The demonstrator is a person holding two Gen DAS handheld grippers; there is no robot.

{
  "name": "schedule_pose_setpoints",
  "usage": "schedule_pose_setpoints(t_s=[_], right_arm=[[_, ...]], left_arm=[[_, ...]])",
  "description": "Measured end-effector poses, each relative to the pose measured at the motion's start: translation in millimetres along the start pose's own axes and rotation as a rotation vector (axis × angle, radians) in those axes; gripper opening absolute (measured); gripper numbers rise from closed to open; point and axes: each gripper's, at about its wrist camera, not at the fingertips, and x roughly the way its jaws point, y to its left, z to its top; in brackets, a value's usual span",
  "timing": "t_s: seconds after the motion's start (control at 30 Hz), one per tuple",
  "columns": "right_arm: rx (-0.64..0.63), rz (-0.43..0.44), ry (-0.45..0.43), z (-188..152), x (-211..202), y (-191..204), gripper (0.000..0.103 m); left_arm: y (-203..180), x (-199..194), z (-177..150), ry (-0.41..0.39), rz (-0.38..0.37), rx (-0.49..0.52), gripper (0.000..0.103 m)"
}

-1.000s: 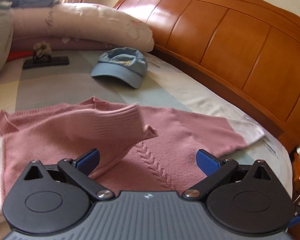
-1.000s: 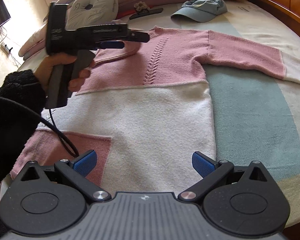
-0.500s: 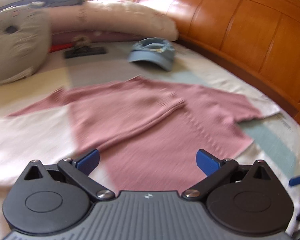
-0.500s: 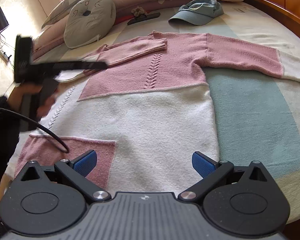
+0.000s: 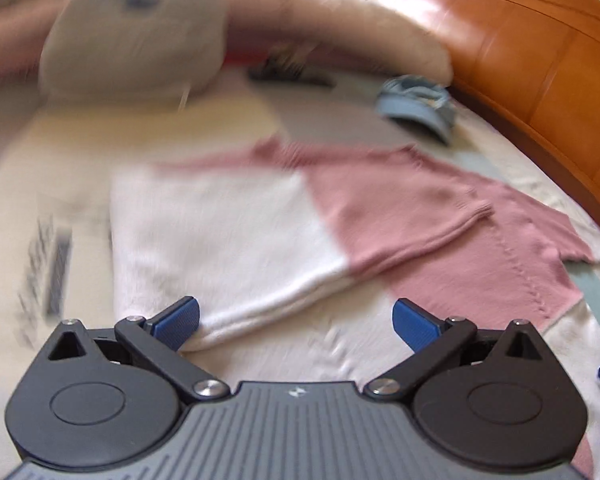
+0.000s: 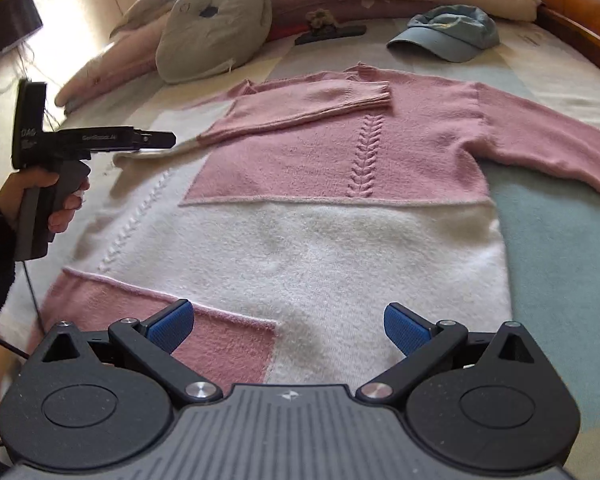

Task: Fold clothes
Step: 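Withdraw the left tool while the right tool moves toward the pink sleeve, then lower the right tool onto the pink sleeve cuff and close on it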

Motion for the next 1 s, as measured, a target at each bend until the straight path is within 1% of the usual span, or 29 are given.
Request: schedule_pose_setpoints(t_s=[0.03, 0.13, 0.2, 0.27, 0.3, 0.43, 0.5, 0.53, 0.63, 0.73, 0.83, 1.0], right_arm=[[-0.015, -0.006, 0.005, 0, 5, 2, 0.103], [-0.019, -0.016, 0.014, -6, 13, 0, 0.103], [-0.029, -0.022, 0.012, -5, 12, 2, 0.103], [-0.005, 0.003, 0.017, 5, 10, -1, 0.103], [0.015, 0.035, 0.008, 13, 9, -3, 0.103], [0.106, 0.165, -0.062, 59, 10, -13, 0.103], [0.143, 0.235, -0.109, 84, 19, -21, 0.103], [0.164, 0.263, -0.122, 97, 28, -26, 0.103], [0.242, 0.306, -0.113, 124, 68, -44, 0.103], [0.328, 0.333, -0.138, 129, 87, -60, 0.103], [0.415, 0.359, -0.166, 132, 105, -75, 0.103], [0.548, 0.396, -0.221, 138, 132, -98, 0.103]], left_arm=[[-2, -4, -4, -0.024, 0.001, 0.011, 0.102], [-14, -20, -9, -0.060, 0.017, 0.044, 0.102], [-27, -29, -12, -0.076, 0.034, 0.101, 0.102], [-39, -37, -13, -0.090, 0.050, 0.163, 0.102], [-44, -41, -13, -0.094, 0.052, 0.184, 0.102], [-52, -51, -13, -0.098, 0.020, 0.175, 0.102], [-55, -54, -13, -0.098, 0.028, 0.175, 0.102], [-57, -54, -14, -0.095, 0.031, 0.177, 0.102], [-60, -55, -19, -0.073, 0.024, 0.183, 0.102], [-62, -54, -23, -0.028, 0.020, 0.191, 0.102], [-63, -55, -25, -0.018, 0.029, 0.205, 0.102], [-66, -53, -25, -0.016, 0.036, 0.193, 0.102]])
